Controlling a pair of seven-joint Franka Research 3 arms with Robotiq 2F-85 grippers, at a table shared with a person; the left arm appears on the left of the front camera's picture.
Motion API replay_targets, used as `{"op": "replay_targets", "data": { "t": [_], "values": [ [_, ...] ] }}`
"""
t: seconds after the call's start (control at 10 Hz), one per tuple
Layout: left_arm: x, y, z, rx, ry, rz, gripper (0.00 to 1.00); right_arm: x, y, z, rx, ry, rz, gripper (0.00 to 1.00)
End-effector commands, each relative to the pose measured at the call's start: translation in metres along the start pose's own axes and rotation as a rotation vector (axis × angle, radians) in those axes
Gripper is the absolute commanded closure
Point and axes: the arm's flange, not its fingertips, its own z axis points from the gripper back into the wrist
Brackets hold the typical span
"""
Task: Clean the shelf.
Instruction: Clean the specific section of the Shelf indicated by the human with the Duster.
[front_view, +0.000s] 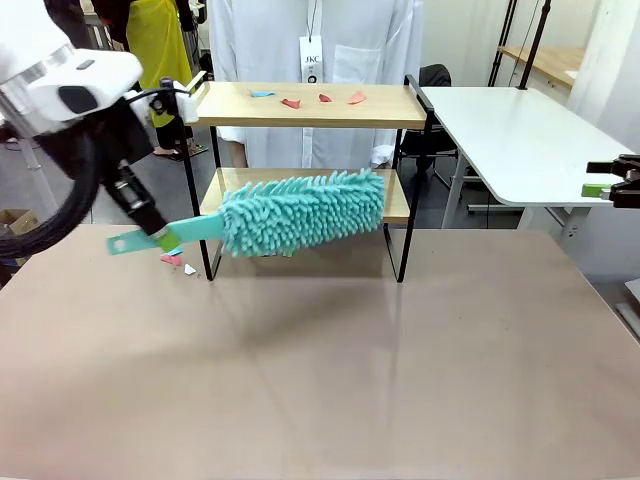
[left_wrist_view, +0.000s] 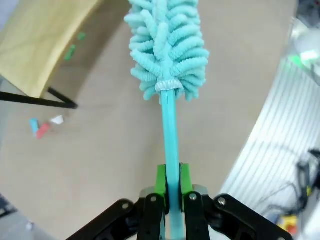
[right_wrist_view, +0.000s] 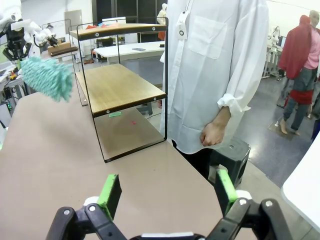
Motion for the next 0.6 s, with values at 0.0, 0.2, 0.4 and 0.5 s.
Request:
{"op": "replay_targets", "data": {
  "t": [0.0, 0.2, 0.4, 0.5],
  "values": [
    [-0.019, 0.006, 0.032, -0.033, 0.091, -0.09, 0.87, 0.003, 0.001, -0.001, -0.001, -0.003, 0.003, 0.0],
    [-0.024, -0.003, 0.064, 0.054, 0.269, -0.167, 0.87, 0.003, 0.001, -0.001, -0.001, -0.003, 0.003, 0.0],
    [-0.01, -0.018, 0.079, 0.087, 0.5, -0.193, 0.87, 0.003, 0.001, -0.001, -0.001, -0.003, 0.003, 0.0],
    [-0.004, -0.027, 0.09, 0.108, 0.605, -0.192, 0.87, 0.003, 0.001, -0.001, -0.001, -0.003, 0.003, 0.0]
  ]
}}
